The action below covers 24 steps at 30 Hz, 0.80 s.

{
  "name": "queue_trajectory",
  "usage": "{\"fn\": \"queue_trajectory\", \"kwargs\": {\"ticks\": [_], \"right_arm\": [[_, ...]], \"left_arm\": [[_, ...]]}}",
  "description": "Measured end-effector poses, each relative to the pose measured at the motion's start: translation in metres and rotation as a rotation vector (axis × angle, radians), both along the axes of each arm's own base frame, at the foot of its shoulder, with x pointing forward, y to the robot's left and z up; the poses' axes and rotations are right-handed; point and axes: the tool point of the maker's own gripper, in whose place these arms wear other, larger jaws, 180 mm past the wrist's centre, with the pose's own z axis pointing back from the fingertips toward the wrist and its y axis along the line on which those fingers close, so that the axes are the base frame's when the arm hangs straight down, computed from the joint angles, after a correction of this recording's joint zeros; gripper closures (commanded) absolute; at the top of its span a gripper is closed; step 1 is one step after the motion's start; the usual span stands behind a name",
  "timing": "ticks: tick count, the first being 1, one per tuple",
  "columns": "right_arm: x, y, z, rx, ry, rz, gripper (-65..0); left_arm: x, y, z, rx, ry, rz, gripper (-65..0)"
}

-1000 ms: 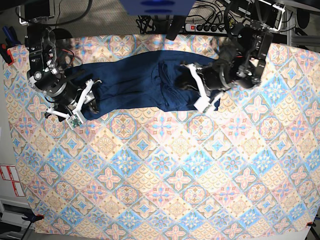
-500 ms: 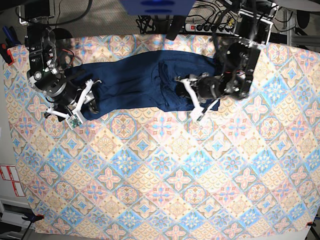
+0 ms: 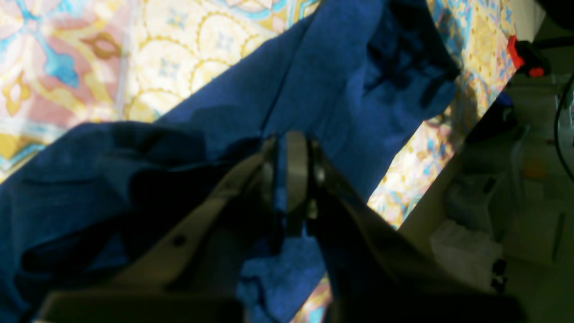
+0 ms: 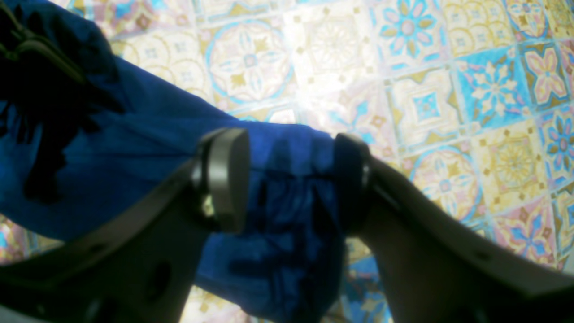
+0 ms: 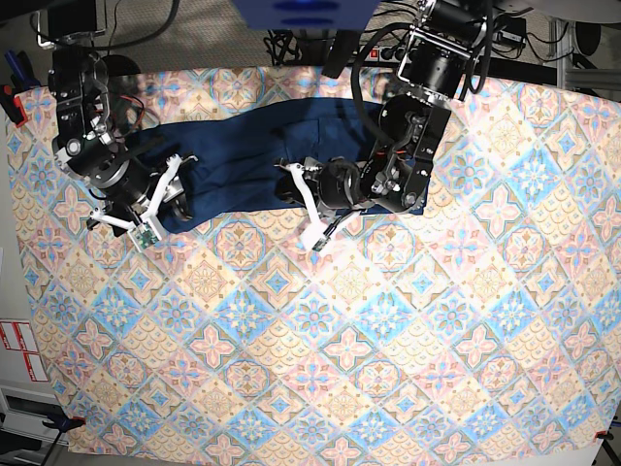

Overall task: Fold the T-shirt properly
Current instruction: 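Move the left gripper to the folded end and pinch it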

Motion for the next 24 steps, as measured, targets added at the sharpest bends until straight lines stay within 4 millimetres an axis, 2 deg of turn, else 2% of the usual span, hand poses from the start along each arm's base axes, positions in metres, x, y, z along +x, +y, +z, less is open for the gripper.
{"fn": "queue_trajectory", "kwargs": {"ticks": [3, 6, 11, 13, 16, 20, 24], "right_arm": [[0.0, 0.0, 0.0, -0.003, 0.001, 0.0, -28.8], [0.0, -0.001, 0.0, -0.005, 0.001, 0.0, -28.8], [0.0, -0.005, -0.004, -0.013, 0.012, -0.005, -29.2], [-0.004, -0.011, -0.015, -0.017, 0.057, -0.022, -29.3], [-0.018, -0.03, -0.039, -0.085, 0.189, -0.058, -29.3], [0.001, -0.047, -0.042, -0.103, 0.195, -0.101, -29.4], [-0.001, -0.061, -0.061, -0.099, 0.263, -0.135, -29.4]], "left_arm": [[-0.011, 0.017, -0.004, 0.029, -0.007, 0.004, -2.6], [-0.015, 0.039, 0.015, 0.044, -0.085, 0.007, -2.6], [-0.008, 0.098, 0.04, 0.09, -0.189, 0.152, -2.6], [-0.013, 0.118, 0.046, 0.105, -0.205, 0.199, -2.6], [-0.023, 0.148, 0.04, 0.158, -0.182, 0.254, -2.6], [-0.034, 0.18, 0.032, 0.207, -0.152, 0.317, -2.7], [-0.037, 0.203, 0.031, 0.233, -0.145, 0.38, -2.8]]}}
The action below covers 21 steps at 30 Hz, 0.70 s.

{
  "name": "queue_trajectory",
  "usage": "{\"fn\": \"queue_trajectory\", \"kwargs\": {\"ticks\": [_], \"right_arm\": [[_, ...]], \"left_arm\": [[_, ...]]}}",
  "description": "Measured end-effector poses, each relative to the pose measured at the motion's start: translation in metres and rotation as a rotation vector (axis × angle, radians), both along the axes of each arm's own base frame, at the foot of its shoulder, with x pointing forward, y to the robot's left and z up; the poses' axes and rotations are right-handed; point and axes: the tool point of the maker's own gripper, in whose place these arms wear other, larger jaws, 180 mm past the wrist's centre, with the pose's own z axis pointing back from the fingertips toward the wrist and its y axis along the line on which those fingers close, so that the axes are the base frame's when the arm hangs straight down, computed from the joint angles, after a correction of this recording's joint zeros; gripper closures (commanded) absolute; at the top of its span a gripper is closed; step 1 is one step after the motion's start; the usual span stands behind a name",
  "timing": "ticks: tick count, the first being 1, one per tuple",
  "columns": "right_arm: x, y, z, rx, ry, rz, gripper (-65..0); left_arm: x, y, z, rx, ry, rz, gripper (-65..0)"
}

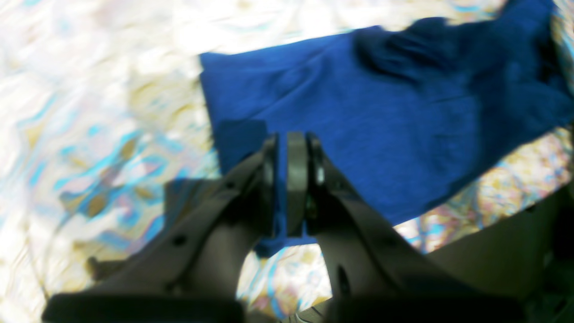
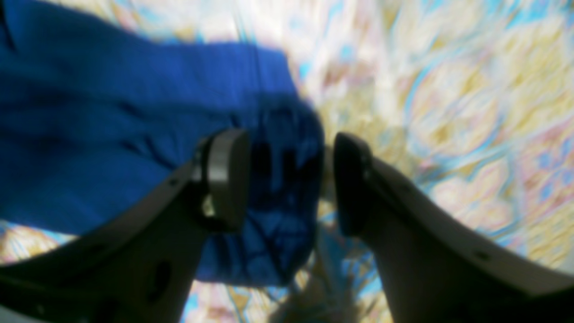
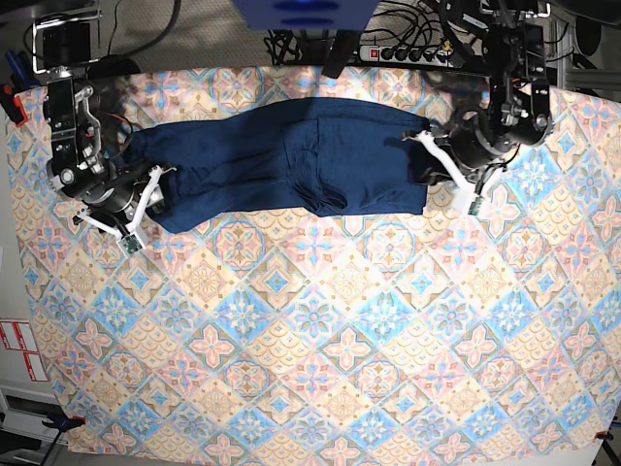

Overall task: Fold the T-shirt properly
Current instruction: 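Move the left gripper to the folded end and pinch it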

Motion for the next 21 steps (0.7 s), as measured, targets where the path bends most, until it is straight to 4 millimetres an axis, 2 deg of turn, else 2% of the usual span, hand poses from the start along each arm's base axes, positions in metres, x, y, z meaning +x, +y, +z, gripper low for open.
{"fn": "queue_trajectory", "kwargs": {"ticks": [4, 8, 11, 15, 17, 21], "right_arm": [[0.006, -0.026, -0.015, -0.03, 0.052, -0.067, -35.3], [0.006, -0.023, -0.027, 0.073, 0.089, -0.118, -41.7], [-0.005, -0.022, -0.039, 0.153, 0.145, -0.159, -41.3], [-0.001, -0.031, -0.042, 0.186, 0.162, -0.211, -40.5], [0.002, -0.03, -0.042, 0.206, 0.155, -0.217, -40.5], [-0.007, -0.024, -0.047, 0.219, 0.185, -0.168, -40.5]], "left_arm": [[-0.003, 0.002, -0.002, 0.001, 0.01, 0.01, -2.7], [-0.001, 0.004, 0.0, 0.002, 0.001, 0.014, -2.8], [-0.001, 0.004, 0.0, 0.002, 0.002, 0.014, -2.9], [0.001, 0.003, 0.001, -0.002, -0.004, 0.013, -3.1], [0.001, 0.002, 0.001, -0.002, -0.004, 0.012, -3.1], [0.001, 0.002, 0.001, -0.002, -0.004, 0.012, -3.1]]}}
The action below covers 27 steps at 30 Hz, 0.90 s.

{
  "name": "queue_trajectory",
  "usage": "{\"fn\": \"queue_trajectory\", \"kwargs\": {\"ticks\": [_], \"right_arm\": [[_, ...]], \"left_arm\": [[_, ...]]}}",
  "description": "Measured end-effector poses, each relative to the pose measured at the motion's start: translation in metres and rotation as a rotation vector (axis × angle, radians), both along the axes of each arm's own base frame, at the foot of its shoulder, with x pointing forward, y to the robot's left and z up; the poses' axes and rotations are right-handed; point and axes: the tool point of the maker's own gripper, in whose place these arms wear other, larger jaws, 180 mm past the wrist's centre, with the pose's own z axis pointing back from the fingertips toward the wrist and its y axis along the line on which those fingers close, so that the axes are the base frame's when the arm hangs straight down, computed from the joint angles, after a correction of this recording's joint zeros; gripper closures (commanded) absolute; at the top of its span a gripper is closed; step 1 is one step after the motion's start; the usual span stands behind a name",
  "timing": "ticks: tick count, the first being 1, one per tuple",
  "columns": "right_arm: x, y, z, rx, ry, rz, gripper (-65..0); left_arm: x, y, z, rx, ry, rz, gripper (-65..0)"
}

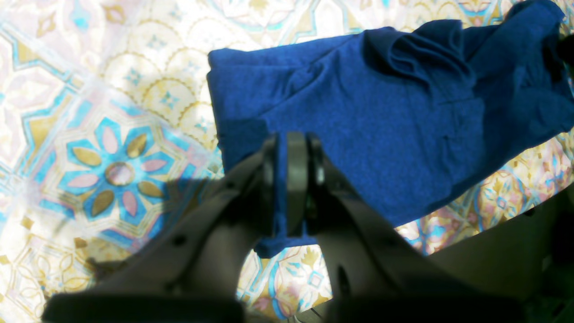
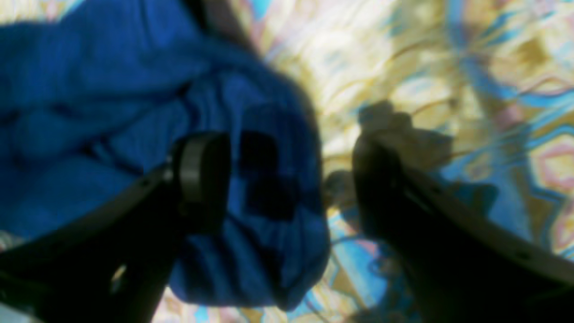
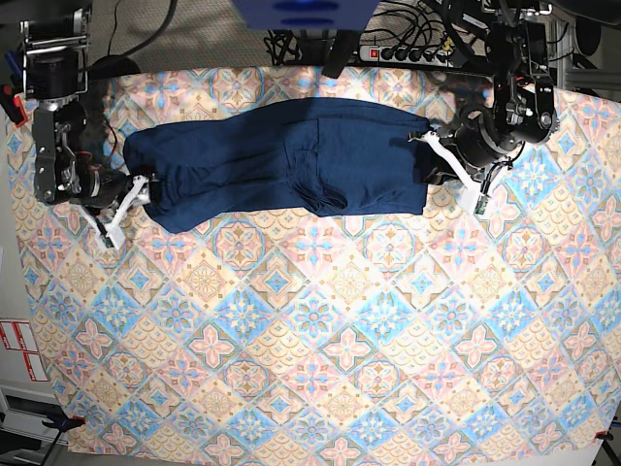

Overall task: Fold the T-shirt properly
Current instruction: 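Move the left gripper to the folded end and pinch it, then pinch the collar end with the right gripper, holding both ends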

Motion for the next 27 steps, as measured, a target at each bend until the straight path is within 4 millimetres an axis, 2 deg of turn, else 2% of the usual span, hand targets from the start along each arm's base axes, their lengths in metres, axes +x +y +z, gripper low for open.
{"fn": "queue_trajectory", "kwargs": {"ticks": [6, 12, 21, 27], "right_arm": [[-0.006, 0.002, -0.002, 0.019, 0.021, 0.0, -40.5], [-0.021, 0.025, -0.004, 0.171, 0.057, -0.04, -40.5], [-0.029, 0.044, -0.002, 0.281, 0.078, -0.066, -40.4], [-0.024, 0.086, -0.004, 0.392, 0.057, -0.072, -40.4]], "left_arm": [[0.0, 0.0, -0.003, -0.005, 0.007, 0.004, -3.1], [-0.001, 0.006, -0.023, -0.012, 0.066, 0.027, -2.7], [0.001, 0.005, -0.022, -0.018, 0.06, 0.029, -2.7], [0.001, 0.005, -0.022, -0.018, 0.061, 0.029, -2.7]]}}
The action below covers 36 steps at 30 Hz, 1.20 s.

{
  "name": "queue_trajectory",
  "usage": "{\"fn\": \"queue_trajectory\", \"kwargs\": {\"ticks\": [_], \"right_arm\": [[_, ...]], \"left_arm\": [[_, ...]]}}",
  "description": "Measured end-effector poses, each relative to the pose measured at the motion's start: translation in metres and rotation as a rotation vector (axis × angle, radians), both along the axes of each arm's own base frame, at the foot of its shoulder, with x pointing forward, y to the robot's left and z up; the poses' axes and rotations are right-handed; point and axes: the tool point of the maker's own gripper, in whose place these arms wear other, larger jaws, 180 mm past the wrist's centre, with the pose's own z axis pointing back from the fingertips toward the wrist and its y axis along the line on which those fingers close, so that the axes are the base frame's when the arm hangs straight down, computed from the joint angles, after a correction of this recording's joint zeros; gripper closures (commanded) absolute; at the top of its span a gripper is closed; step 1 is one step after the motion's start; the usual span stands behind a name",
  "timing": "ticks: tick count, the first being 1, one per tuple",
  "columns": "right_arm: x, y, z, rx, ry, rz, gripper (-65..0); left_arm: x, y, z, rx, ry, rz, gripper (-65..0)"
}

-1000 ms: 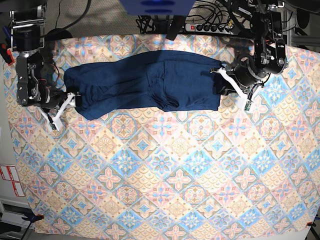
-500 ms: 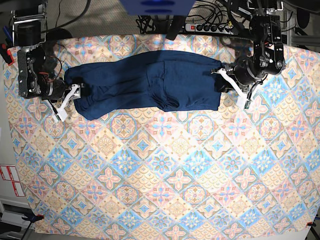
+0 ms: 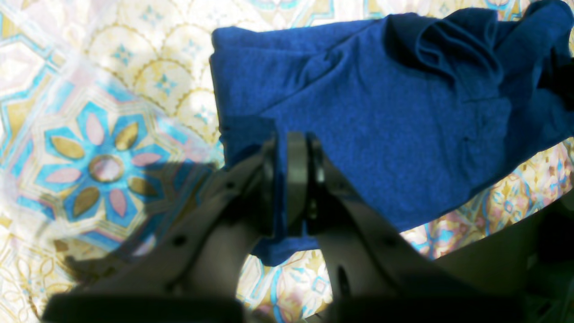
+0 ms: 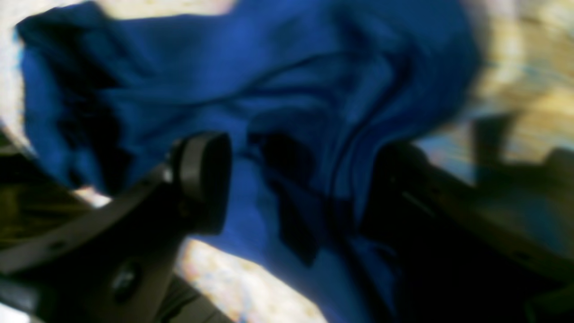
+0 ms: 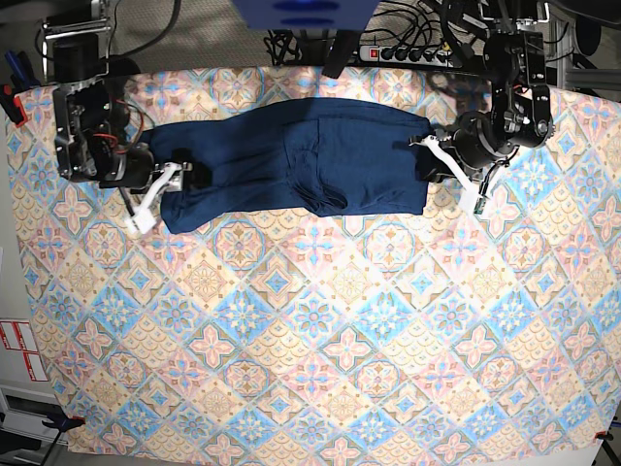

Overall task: Fold the T-shirt properly
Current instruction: 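Pinch the collar end with the right gripper, holding both ends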

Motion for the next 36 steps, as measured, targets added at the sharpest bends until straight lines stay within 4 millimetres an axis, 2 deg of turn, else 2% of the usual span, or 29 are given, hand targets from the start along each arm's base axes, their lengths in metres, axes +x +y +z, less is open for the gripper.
{"fn": "queue_trajectory", "kwargs": {"ticks": [11, 14, 18, 21, 29, 34, 36], "right_arm": [[-0.003, 0.003, -0.004, 0.015, 0.017, -0.008, -39.8], [-0.007, -0.001, -0.012, 0.048, 0.049, -0.047, -34.3], [-0.011, -0.008, -0.024, 0.091, 0.097, -0.111, -21.5], [-0.011, -0.007, -0.027, 0.098, 0.101, -0.128, -16.7], [-0.009, -0.004, -0.026, 0.096, 0.105, -0.111, -16.6], [-0.013, 0.014, -0.027, 0.128, 0.146, -0.087, -16.1], [-0.014, 0.015, -0.027, 0.132, 0.148, -0.085, -15.8]], "left_arm": [[0.0, 0.0, 0.0, 0.0, -0.001, 0.0, -2.7], [0.0, 0.0, 0.0, 0.0, 0.0, 0.0, -2.7], [0.0, 0.0, 0.0, 0.0, -0.001, 0.0, -2.7], [0.0, 0.0, 0.0, 0.0, 0.0, 0.0, -2.7], [0.0, 0.0, 0.0, 0.0, 0.0, 0.0, -2.6], [0.0, 0.0, 0.0, 0.001, 0.0, 0.0, -2.6], [0.0, 0.0, 0.0, 0.0, 0.0, 0.0, -2.6]]}}
